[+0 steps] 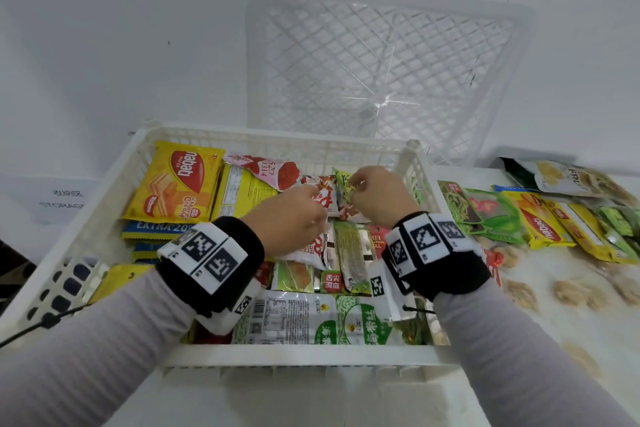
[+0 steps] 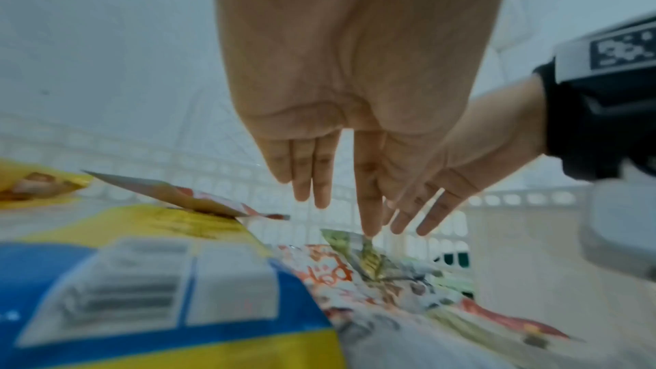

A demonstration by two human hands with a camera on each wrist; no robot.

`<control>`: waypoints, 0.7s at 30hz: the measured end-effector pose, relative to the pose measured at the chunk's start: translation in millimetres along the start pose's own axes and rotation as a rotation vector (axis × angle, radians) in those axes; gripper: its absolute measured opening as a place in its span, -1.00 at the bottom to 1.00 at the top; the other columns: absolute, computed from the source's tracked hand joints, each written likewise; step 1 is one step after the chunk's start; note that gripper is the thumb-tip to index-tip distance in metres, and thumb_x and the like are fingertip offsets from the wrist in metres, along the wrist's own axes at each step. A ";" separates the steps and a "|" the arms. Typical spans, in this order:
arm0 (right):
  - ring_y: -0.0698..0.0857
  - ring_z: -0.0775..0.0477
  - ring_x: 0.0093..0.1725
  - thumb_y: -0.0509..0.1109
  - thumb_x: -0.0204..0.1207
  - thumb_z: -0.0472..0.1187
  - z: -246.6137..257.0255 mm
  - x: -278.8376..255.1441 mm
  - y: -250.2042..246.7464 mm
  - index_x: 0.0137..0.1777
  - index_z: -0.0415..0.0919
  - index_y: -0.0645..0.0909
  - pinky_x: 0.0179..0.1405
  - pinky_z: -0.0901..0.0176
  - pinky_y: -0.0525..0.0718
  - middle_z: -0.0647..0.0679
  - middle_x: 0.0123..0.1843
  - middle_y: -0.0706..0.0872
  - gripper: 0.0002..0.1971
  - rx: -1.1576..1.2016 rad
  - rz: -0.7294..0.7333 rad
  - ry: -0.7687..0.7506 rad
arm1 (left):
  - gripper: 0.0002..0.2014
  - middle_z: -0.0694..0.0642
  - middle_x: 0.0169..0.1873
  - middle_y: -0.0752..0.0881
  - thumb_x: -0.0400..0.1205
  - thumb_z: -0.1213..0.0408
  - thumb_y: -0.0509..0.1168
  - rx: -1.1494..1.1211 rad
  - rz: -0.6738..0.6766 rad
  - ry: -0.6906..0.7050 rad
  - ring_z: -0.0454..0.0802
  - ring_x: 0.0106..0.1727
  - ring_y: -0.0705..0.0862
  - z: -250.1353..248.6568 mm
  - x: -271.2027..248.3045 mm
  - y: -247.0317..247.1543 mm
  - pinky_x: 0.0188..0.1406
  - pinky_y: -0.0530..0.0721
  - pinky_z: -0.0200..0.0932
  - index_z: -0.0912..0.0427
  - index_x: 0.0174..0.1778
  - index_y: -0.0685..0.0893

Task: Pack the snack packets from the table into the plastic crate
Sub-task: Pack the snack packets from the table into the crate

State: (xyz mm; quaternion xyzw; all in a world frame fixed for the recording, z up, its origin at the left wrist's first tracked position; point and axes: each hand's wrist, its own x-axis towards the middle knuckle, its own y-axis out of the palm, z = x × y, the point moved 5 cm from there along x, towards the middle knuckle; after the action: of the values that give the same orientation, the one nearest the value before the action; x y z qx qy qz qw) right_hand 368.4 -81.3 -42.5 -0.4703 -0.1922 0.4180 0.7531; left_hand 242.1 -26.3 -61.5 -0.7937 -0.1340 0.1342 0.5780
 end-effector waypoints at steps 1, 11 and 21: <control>0.66 -0.15 0.17 0.27 0.51 -0.38 -1.4 5.2 -4.8 0.32 -0.24 0.56 0.19 0.02 0.67 -0.18 0.25 0.65 -0.64 0.008 -0.069 0.010 | -0.66 0.19 0.39 0.48 0.71 0.13 0.14 -0.005 -0.109 0.013 0.04 0.36 0.49 3.5 0.0 -9.9 0.30 0.49 -0.11 0.27 0.10 0.72; 0.48 -0.27 0.31 0.39 0.46 0.00 -13.7 24.0 21.9 0.36 -0.13 0.48 0.16 -0.07 0.55 -0.20 0.30 0.51 -0.51 -0.342 -0.050 -0.031 | -0.58 0.25 0.26 0.54 0.52 0.40 0.32 0.027 -0.363 -0.158 0.17 0.27 0.51 42.9 3.1 -27.2 0.20 0.54 0.02 0.32 0.32 0.48; 0.65 -0.20 0.08 0.28 0.58 -0.14 -15.2 29.4 17.7 0.15 -0.22 0.63 0.02 0.02 0.67 -0.17 0.10 0.70 -0.76 -0.232 -0.079 -0.034 | -0.78 0.16 0.01 0.71 0.68 0.34 0.15 0.096 -0.423 -0.285 0.13 0.06 0.65 55.1 10.6 -26.0 0.02 0.62 -0.02 0.25 0.10 0.69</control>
State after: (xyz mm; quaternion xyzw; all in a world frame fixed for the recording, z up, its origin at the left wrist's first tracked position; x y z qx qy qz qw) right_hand 387.8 -62.1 -68.3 -0.5391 -0.2705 0.3710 0.7061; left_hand 230.1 33.9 -53.6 -0.6928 -0.3707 0.1269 0.6054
